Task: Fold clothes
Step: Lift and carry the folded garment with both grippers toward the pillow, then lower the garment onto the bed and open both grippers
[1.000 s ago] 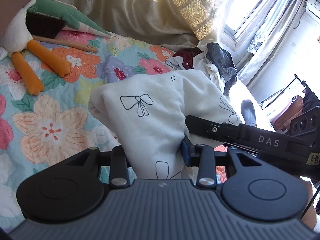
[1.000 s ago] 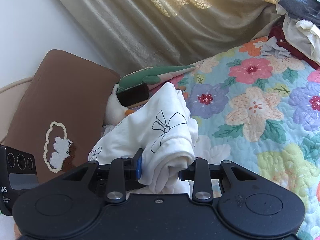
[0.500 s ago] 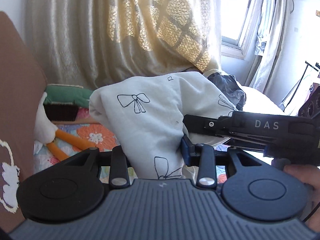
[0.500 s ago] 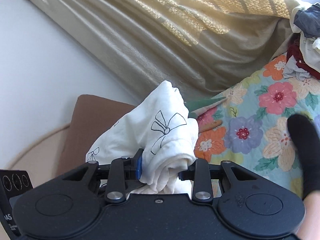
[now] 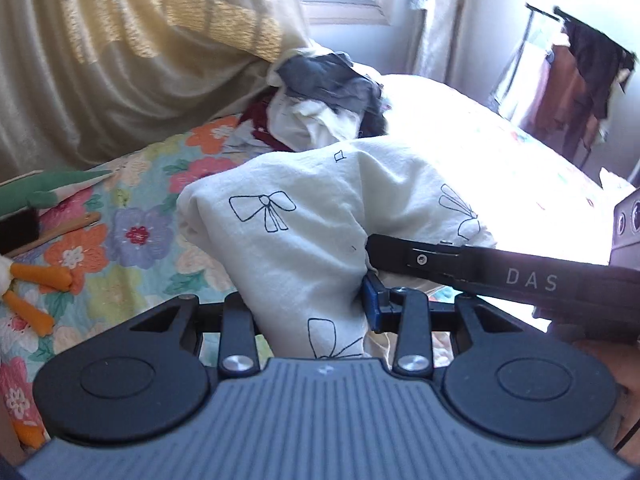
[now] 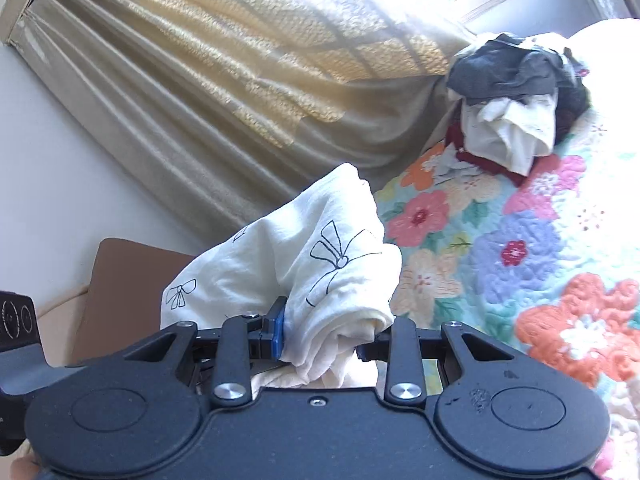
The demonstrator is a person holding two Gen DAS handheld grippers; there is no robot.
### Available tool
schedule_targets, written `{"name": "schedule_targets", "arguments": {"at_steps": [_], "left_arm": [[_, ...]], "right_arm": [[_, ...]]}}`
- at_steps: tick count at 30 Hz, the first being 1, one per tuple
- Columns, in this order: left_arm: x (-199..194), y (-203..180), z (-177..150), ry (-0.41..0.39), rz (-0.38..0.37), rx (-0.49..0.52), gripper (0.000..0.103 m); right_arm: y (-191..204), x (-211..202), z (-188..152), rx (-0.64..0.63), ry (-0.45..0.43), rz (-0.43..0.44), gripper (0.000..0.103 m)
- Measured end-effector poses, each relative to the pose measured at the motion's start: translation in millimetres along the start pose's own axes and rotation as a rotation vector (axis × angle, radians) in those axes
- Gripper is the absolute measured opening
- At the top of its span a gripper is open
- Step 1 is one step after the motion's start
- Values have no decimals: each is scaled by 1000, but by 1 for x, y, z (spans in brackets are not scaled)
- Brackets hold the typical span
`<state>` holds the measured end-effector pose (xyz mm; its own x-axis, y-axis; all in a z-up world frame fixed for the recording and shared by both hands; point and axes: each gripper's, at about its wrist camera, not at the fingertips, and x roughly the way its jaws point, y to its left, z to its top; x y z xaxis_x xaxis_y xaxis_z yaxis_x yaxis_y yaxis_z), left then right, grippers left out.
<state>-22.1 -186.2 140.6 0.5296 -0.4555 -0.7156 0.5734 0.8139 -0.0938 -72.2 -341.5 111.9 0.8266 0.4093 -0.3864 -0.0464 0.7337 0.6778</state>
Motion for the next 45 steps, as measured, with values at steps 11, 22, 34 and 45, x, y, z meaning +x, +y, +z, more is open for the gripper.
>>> {"name": "schedule_targets", "arguments": {"at_steps": [11,22,34,45], "left_arm": [[33,-204,1,104,-292,413,36],[11,-348,-46,167,-638,637,36],[-34,-421,-130,182,-914,862,38],[-5,-417,-164,305,-943,838,38]], "right_arm": [[-112,-183,-44,232,-304,-198,37],[-121,-348,-105,315,-484,-499,37],[-87,-453,-201,345,-512,-731,36],[-105,-456,-229,288,-364,-782,31]]}}
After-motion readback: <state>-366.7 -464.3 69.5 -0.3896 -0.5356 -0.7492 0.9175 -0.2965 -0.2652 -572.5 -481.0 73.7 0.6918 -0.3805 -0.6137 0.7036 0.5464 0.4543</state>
